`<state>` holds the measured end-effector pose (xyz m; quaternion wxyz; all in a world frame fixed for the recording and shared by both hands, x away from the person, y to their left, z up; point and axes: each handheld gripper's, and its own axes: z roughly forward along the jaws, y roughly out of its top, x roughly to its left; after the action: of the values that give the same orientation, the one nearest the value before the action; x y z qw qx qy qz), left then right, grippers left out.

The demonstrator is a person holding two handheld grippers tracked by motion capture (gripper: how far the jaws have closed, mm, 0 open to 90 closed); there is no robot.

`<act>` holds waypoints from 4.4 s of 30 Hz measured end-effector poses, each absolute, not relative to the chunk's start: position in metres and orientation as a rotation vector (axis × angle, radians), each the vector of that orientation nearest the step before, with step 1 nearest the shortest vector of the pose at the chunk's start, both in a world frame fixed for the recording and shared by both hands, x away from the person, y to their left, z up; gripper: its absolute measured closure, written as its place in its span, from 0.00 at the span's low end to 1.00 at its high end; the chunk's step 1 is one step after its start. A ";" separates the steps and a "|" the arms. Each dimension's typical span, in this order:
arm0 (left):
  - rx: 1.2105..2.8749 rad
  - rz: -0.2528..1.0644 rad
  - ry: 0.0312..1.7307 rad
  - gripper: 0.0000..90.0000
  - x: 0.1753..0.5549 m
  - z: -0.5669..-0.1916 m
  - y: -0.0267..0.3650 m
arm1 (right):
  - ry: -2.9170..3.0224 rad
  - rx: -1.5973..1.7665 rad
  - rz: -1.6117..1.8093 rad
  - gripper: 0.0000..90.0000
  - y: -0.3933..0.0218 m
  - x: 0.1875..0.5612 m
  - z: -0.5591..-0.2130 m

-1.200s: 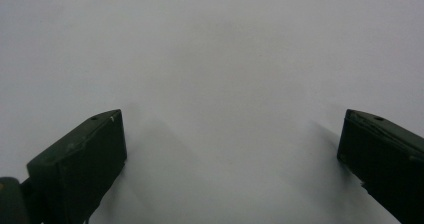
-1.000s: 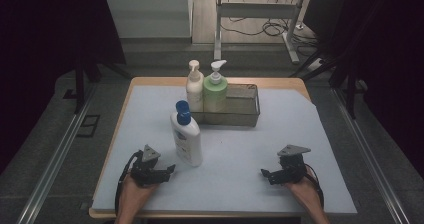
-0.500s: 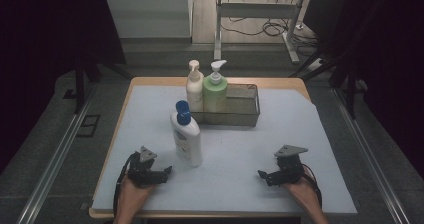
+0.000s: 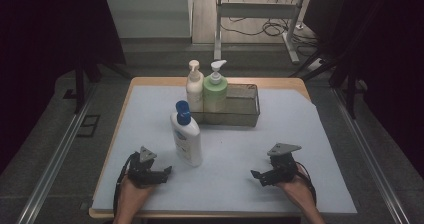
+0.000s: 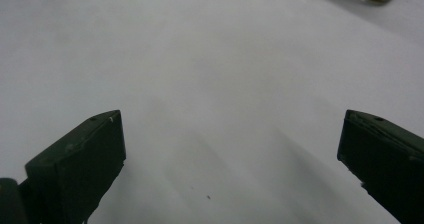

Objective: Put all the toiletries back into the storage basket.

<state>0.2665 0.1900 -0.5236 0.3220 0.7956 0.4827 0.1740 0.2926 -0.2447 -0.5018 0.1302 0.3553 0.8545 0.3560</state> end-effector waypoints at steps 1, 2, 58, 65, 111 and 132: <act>2.088 0.458 1.267 0.14 0.266 -0.524 0.190 | 2.482 1.030 1.038 0.00 -0.243 0.293 -0.501; 2.089 0.458 1.267 0.14 0.266 -0.524 0.190 | 2.490 1.031 1.045 0.00 -0.241 0.293 -0.500; 2.083 0.459 1.272 0.14 0.266 -0.524 0.189 | 2.519 0.849 1.244 0.13 -0.087 0.313 -0.420; 2.082 0.459 1.272 0.14 0.266 -0.524 0.189 | 2.504 0.832 1.223 0.15 -0.067 0.316 -0.414; 2.078 0.458 1.273 0.14 0.266 -0.524 0.189 | 2.481 0.783 1.179 0.44 -0.033 0.322 -0.409; 2.083 0.456 1.267 0.14 0.266 -0.524 0.190 | 2.443 0.841 1.154 0.44 -0.086 0.328 -0.386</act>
<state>0.2664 0.1897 -0.5240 0.3244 0.7943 0.4833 0.1738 0.3279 -0.0858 -0.3855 0.1552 0.2937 0.8529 0.4028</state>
